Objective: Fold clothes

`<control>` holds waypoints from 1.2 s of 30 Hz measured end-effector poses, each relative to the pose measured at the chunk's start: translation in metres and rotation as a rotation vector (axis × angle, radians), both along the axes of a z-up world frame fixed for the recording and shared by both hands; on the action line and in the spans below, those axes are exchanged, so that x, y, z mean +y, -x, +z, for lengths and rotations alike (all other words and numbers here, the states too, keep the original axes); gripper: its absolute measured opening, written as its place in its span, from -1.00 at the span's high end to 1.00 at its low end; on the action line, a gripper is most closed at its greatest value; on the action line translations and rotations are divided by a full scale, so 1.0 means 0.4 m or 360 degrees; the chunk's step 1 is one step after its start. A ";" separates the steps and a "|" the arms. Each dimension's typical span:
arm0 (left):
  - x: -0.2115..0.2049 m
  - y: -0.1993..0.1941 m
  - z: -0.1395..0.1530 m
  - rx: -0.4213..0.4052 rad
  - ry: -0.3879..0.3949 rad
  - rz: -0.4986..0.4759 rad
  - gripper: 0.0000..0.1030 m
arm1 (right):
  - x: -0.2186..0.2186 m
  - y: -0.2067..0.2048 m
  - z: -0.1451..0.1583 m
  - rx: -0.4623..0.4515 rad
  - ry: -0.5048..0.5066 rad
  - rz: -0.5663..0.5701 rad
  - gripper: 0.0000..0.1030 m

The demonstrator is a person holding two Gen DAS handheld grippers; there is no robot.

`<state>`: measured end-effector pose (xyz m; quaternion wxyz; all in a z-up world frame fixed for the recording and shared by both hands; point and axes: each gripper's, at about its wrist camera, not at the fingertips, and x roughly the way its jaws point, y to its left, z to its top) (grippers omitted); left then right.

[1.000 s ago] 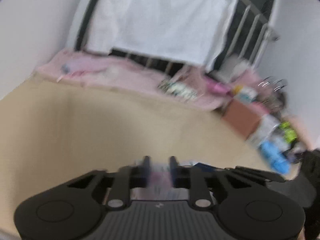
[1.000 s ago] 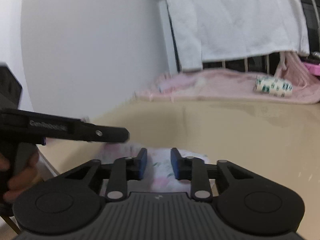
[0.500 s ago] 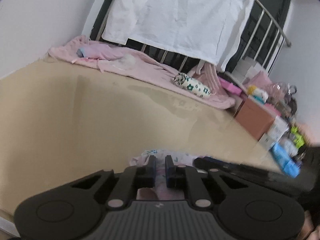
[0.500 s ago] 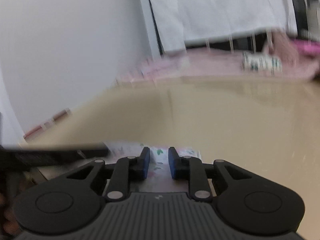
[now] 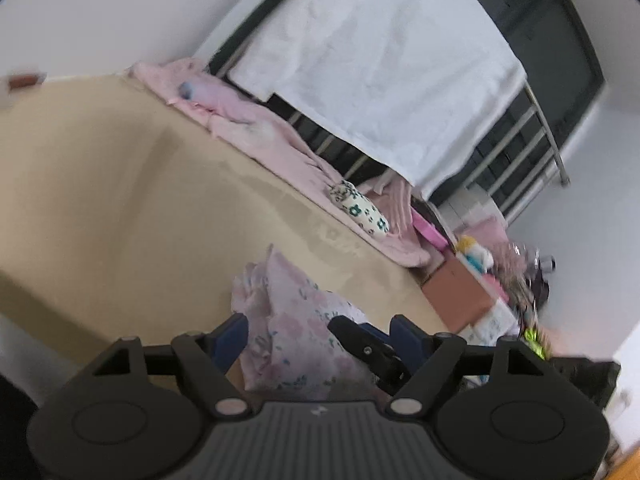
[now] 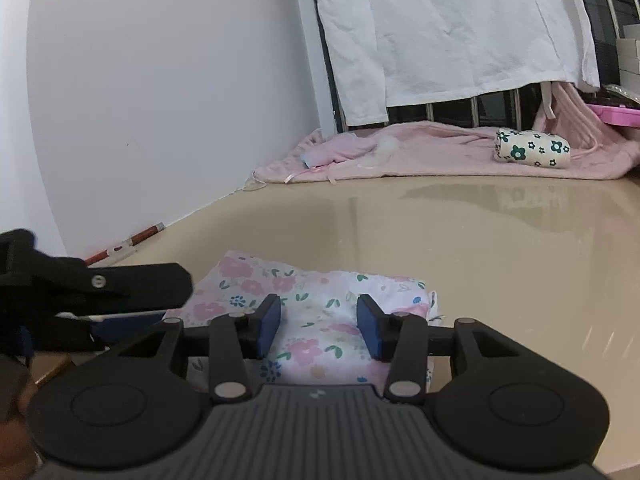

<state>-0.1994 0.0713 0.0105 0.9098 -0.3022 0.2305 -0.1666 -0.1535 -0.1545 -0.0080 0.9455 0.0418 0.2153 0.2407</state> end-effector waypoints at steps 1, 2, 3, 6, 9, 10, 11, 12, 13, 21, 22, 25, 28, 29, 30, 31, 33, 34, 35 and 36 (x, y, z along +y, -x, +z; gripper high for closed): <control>-0.005 -0.003 0.003 -0.0015 -0.0019 -0.0003 -0.51 | 0.001 0.004 0.002 0.0001 -0.0004 -0.0002 0.16; -0.006 -0.009 0.004 -0.0010 -0.0023 -0.0019 -0.51 | 0.002 0.006 0.001 0.0000 -0.0004 0.0000 0.16; -0.005 -0.019 0.000 0.0019 0.0012 -0.0052 -0.48 | 0.002 0.005 -0.001 -0.0001 -0.0007 0.0003 0.16; 0.003 -0.045 -0.021 0.0148 0.0158 -0.0108 -0.33 | 0.005 0.003 -0.007 -0.0003 -0.0018 0.0001 0.16; 0.016 -0.058 -0.037 0.0223 0.0267 -0.0083 0.11 | 0.008 0.002 -0.009 -0.0007 -0.0020 -0.0016 0.16; 0.027 -0.061 -0.047 0.0256 0.0335 -0.0064 0.53 | 0.009 0.002 -0.010 -0.0009 -0.0020 -0.0023 0.16; 0.039 -0.065 -0.058 0.0291 0.0407 -0.0044 0.71 | 0.011 0.004 -0.012 -0.0016 -0.0018 -0.0037 0.16; 0.049 -0.072 -0.073 0.0345 0.0492 -0.0029 0.70 | 0.013 0.005 -0.013 -0.0023 -0.0015 -0.0050 0.16; 0.057 -0.074 -0.080 0.0368 0.0536 -0.0019 0.70 | 0.016 0.006 -0.014 -0.0029 -0.0013 -0.0062 0.16; 0.029 -0.003 0.032 -0.0058 -0.0062 0.0123 -0.57 | 0.018 0.011 -0.008 -0.0081 0.0009 -0.0072 0.15; 0.014 -0.005 0.037 -0.0067 -0.0163 0.0115 -0.54 | 0.017 0.012 -0.007 -0.0086 0.0006 -0.0074 0.15; 0.010 -0.051 0.005 0.0120 -0.0057 0.0038 -0.10 | 0.012 0.015 -0.002 -0.0101 -0.0001 -0.0081 0.15; 0.019 -0.068 -0.027 0.0231 0.0071 0.0020 0.16 | 0.007 0.021 0.003 -0.0123 0.0000 -0.0097 0.15; 0.022 -0.069 -0.034 0.0246 0.0104 0.0022 0.25 | 0.003 0.025 0.004 -0.0133 0.0001 -0.0107 0.15; 0.022 -0.064 -0.033 0.0227 0.0106 0.0030 0.35 | -0.001 0.028 0.006 -0.0141 -0.0003 -0.0120 0.15; 0.021 -0.059 -0.030 0.0203 0.0104 0.0040 0.53 | -0.006 0.031 0.008 -0.0149 -0.0006 -0.0133 0.15; 0.019 -0.048 -0.020 0.0189 0.0092 0.0060 0.54 | -0.011 0.031 0.010 -0.0153 0.0001 -0.0151 0.15; 0.017 -0.045 -0.013 0.0189 0.0082 0.0060 0.53 | -0.013 0.031 0.010 -0.0156 0.0004 -0.0154 0.15; 0.015 -0.042 -0.006 0.0189 0.0072 0.0061 0.49 | -0.012 0.030 0.010 -0.0159 0.0008 -0.0151 0.15; 0.013 -0.039 -0.003 0.0188 0.0065 0.0062 0.48 | -0.010 0.030 0.010 -0.0158 0.0013 -0.0146 0.15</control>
